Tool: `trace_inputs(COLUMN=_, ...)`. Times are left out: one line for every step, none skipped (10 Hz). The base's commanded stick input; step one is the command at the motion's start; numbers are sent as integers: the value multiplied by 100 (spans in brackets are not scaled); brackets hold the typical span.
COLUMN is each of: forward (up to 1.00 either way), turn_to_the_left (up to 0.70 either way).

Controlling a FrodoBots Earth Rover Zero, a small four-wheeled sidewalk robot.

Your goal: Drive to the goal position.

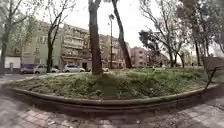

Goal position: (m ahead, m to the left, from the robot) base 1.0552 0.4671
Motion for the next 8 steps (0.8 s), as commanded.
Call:
trace_inputs(forward=0, turn_to_the_left=-45)
trace_inputs(forward=0, turn_to_the_left=-45)
trace_inputs(forward=0, turn_to_the_left=-45)
trace_inputs(forward=0, turn_to_the_left=-45)
trace_inputs(forward=0, turn_to_the_left=-45)
trace_inputs(forward=0, turn_to_the_left=-45)
trace_inputs(forward=0, turn_to_the_left=-45)
trace_inputs(forward=0, turn_to_the_left=-45)
